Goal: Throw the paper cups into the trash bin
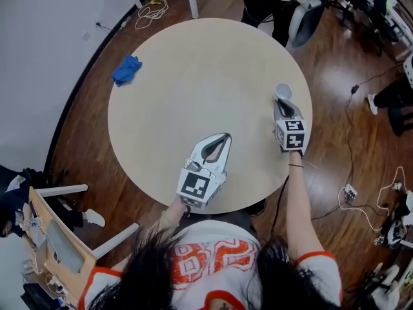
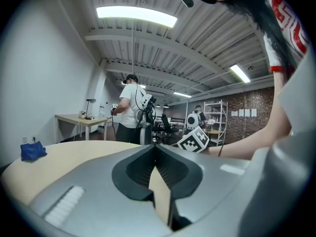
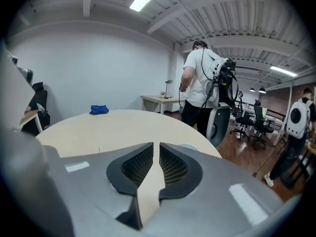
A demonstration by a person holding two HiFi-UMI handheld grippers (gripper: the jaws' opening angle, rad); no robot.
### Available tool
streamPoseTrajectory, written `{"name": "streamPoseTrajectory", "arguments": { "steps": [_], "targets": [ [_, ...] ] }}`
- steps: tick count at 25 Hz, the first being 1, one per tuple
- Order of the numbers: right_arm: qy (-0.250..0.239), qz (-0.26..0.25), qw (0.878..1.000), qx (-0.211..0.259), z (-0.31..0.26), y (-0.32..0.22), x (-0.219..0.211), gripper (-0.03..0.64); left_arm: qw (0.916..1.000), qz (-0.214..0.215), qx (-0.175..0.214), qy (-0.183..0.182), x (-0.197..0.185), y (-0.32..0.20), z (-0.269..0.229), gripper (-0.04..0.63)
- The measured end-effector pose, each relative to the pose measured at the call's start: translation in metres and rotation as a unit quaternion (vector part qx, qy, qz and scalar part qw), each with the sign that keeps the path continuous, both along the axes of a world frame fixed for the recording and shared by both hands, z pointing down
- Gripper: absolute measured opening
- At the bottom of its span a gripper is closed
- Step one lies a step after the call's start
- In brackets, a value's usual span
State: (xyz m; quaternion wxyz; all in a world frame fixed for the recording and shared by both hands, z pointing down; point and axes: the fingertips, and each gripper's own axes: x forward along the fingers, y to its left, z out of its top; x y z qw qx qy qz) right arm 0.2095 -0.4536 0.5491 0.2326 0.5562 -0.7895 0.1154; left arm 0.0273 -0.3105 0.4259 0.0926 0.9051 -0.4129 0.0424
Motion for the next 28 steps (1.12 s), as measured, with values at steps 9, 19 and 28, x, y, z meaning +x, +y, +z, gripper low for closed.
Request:
{"name": "streamPoseTrajectory", "arguments": {
  "steps": [9, 19, 28],
  "targets": [
    [0.079, -0.031, 0.995, -0.049, 0.031, -0.025, 0.013, 0.109, 0.9999, -0.003, 0.002, -0.017, 0.002, -0.001, 0.002, 0.0],
    [0.125, -0.06, 0.987, -0.085, 0.051, -0.038, 0.018, 0.115, 0.9972, 0.024, 0.024, -0.066, 0.027, -0.002, 0.006, 0.0],
    [0.151, -0.078, 0.98, -0.103, 0.058, -0.045, 0.018, 0.069, 0.9968, 0.058, 0.024, -0.049, 0.074, -0.029, 0.014, 0.0]
  ]
}}
